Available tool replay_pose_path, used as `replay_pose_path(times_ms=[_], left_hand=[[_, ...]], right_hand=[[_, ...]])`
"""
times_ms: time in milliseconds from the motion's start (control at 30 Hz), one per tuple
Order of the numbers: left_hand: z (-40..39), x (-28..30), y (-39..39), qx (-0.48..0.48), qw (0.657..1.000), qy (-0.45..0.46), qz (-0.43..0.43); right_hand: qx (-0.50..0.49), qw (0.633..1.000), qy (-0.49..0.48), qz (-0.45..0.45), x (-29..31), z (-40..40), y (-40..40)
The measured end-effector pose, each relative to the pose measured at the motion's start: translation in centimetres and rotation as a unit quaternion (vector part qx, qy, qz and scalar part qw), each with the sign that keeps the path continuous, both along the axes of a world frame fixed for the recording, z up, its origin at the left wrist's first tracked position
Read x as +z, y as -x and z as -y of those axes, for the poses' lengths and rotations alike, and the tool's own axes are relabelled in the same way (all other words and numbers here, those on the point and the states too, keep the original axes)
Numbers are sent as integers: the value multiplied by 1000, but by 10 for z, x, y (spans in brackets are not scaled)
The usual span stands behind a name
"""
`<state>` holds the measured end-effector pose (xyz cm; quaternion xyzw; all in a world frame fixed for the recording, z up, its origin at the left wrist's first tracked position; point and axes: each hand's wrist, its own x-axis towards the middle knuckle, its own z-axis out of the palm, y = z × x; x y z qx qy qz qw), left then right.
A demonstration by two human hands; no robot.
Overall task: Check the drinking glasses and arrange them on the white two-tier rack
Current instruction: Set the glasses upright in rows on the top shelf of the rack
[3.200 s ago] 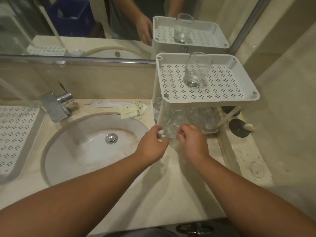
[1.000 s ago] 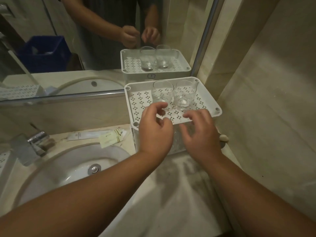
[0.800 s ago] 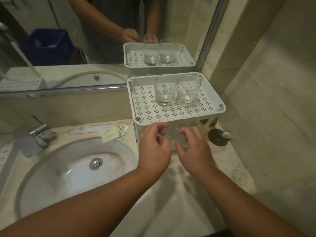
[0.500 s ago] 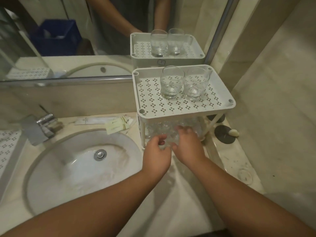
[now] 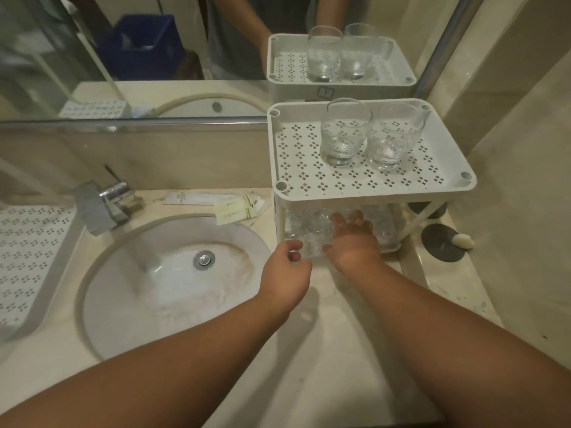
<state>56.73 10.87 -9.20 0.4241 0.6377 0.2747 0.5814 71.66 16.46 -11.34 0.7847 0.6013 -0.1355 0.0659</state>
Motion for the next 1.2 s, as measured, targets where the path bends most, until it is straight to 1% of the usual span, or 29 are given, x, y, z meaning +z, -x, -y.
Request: replay_pose_path(times_ms=[200,367,567,633,700,800,900,1067,1133,1200], left_hand=[[0,-4,5,-4,1000,16,1],[1,-6,8,-2,1000,15,4],[3,-5,10,-21,1000,-9,-10],[4,-3,10,-45,998,-35,-29],[4,-2,9,-77,993,-70,-55],[5,4,9,-136,978,-121,-103],[7,12,8,-184,959,-176,-126],[14,26,11,-217,926,-286,-113],[16,37,14,-212,916,-325,-104],[17,51,17,-184,909,-361,-93]], right_hand=[[-12,999,-22,-40,-11,-5,0],[-16,996,-63,-54,-15,-7,-3],[33,996,-77,-14,-1,6,-7],[43,996,-82,-11,10,13,-6],[48,992,-113,-17,21,23,-4],[13,981,-179,-72,35,42,0],[-9,969,-218,-114,51,58,5],[-5,949,-290,-122,89,86,22],[2,935,-328,-132,106,95,33],[12,927,-352,-132,123,99,43]])
